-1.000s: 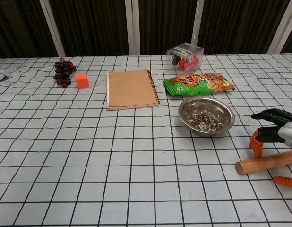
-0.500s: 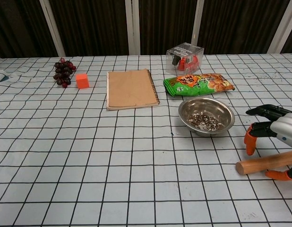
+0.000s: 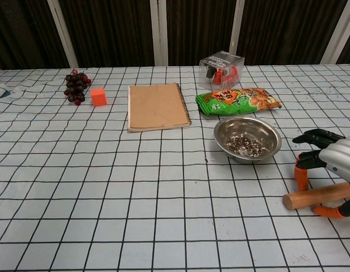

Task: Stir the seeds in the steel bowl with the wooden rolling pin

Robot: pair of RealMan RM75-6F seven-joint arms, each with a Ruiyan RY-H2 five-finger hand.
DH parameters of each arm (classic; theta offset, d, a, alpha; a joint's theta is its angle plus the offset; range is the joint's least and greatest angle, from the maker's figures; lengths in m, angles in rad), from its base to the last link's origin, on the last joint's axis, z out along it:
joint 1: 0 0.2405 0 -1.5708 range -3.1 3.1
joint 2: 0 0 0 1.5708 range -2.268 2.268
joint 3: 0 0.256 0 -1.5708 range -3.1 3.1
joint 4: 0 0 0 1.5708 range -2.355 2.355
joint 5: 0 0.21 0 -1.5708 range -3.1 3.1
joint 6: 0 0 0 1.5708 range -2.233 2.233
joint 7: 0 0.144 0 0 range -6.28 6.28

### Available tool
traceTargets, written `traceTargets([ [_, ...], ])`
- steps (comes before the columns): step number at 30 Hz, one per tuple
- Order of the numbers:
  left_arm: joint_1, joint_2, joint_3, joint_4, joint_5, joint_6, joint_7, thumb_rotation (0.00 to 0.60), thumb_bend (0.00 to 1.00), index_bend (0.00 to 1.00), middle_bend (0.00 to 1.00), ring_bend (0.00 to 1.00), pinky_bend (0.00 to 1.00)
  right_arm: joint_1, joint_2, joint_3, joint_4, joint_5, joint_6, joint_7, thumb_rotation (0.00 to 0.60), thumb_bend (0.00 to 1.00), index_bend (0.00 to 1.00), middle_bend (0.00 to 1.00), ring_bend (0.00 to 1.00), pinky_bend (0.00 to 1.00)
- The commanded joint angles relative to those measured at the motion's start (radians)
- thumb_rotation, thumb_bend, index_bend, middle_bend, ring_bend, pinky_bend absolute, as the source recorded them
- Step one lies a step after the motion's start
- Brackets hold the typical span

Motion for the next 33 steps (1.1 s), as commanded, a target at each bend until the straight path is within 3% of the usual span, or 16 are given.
traceTargets([
  [1,0.0,0.0,0.0,0.0,-0.001,-0.001,-0.001,0.6,0.02,0.0,0.0,0.0,0.0,0.001,-0.003,-0.002,0.002,0.001,0.0,-0.001,0.6,0.26,0.56,0.44,0.12,0.0],
  [8,0.0,0.001,0.0,-0.001,-0.002,-0.002,-0.002,0.6,0.02,0.0,0.0,0.0,0.0,0.004,-0.004,-0.006,0.001,0.006,-0.001,-0.002,0.6,0.3,0.58,0.46,0.13,0.0],
  [20,0.0,0.003,0.0,-0.004,-0.003,-0.003,-0.005,0.6,0.02,0.0,0.0,0.0,0.0,0.005,-0.008,-0.016,-0.004,0.009,0.0,-0.007,0.6,0.61,0.69,0.54,0.24,0.0],
  [33,0.0,0.004,0.0,-0.006,-0.006,-0.004,-0.008,0.6,0.02,0.0,0.0,0.0,0.0,0.006,-0.005,-0.018,-0.008,0.007,0.014,-0.004,0.6,0.69,0.8,0.65,0.31,0.0],
])
